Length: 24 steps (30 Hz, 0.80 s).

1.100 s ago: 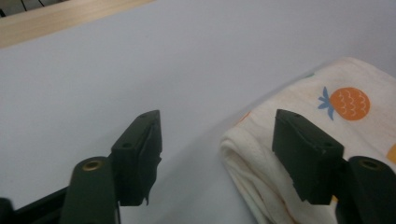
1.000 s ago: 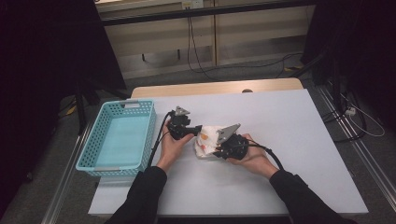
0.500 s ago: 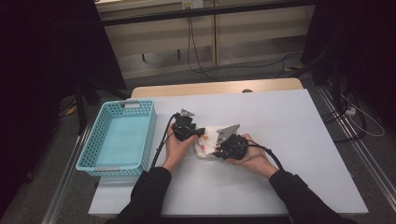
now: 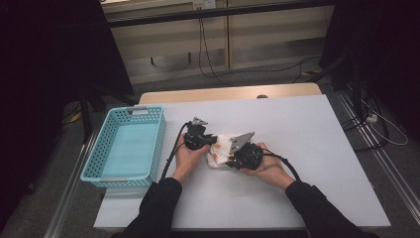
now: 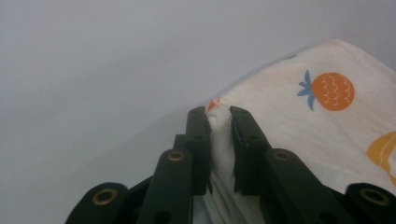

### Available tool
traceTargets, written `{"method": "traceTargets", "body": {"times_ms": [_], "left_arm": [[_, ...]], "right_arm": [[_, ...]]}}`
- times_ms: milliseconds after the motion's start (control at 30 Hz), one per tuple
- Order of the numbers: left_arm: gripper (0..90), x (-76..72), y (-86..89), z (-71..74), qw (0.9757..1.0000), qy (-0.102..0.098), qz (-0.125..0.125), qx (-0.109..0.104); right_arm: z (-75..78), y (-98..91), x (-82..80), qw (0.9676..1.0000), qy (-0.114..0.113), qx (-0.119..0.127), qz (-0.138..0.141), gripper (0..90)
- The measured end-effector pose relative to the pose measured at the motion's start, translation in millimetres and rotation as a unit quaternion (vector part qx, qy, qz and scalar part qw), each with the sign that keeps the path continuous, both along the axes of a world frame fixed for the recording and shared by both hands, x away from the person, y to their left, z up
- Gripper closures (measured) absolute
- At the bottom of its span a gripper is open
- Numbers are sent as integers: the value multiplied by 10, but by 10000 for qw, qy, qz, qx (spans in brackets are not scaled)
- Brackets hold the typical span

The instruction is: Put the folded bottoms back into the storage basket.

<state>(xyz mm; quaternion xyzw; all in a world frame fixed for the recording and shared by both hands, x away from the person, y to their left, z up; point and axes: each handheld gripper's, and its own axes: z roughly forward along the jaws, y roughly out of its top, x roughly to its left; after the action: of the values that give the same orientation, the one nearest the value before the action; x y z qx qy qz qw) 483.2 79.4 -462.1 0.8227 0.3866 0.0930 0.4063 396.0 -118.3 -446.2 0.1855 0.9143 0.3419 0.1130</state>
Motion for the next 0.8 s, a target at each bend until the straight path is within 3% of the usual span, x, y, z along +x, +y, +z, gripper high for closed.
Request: {"method": "traceTargets", "body": {"times_ms": [367,533,800], "left_arm": [[810,-23,30,122,9995,-133,69,-290],[810,-29,46,191,9984,-202,103,-526],[810,-32,70,243,9977,-242,135,-624]], "right_arm": [[19,-17,-2,9999,-55,117,-109,807],[38,-18,1,9997,-80,176,-139,807],[82,-14,-11,9993,-135,282,-181,807]]}}
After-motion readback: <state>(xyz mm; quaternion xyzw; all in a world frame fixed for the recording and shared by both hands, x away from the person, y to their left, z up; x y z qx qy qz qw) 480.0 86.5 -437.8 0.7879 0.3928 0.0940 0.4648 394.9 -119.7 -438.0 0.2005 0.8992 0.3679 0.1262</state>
